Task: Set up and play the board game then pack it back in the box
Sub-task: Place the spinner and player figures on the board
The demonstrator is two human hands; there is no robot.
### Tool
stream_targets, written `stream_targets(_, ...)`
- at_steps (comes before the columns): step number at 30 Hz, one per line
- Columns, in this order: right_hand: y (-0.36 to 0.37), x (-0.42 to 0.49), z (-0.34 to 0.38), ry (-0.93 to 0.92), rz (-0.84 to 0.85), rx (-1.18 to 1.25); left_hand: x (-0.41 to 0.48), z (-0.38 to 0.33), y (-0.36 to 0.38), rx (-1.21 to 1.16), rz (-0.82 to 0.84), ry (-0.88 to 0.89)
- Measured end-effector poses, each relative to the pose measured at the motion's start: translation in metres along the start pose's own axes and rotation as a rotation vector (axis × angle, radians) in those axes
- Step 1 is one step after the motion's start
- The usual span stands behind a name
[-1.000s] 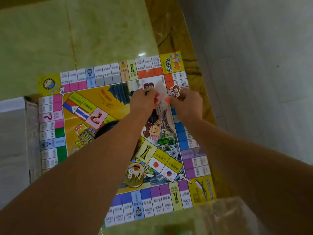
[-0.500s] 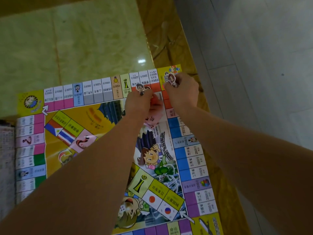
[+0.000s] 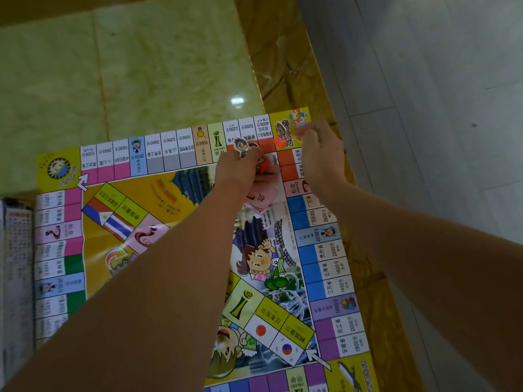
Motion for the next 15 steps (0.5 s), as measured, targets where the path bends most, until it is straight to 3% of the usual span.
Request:
stream_targets(3, -0.013, 0.006, 0.004, -0.016, -0.078, 0.046, 0.000, 0.002, 0.004, -0.124, 0.081, -0.032)
stream_targets(9, -0.006, 0.019, 0.016, -0.121, -0.140, 0.038, -0.001, 0.002, 0.006, -0.156, 0.118, 0.001)
stream_targets(15, 0.005, 0.020, 0.009, -0.140, -0.101, -0.077, -0.001, 0.001, 0.008, -0.212, 0.165, 0.052)
Point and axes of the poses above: each hand's wrist, its own x-axis towards the middle knuckle, its own y-axis out of the palm, z = x × y, the point moved 6 cm from there along x, towards the middle knuckle, and after that the axes turned 15 degrees about x, right-handed, at the moved point
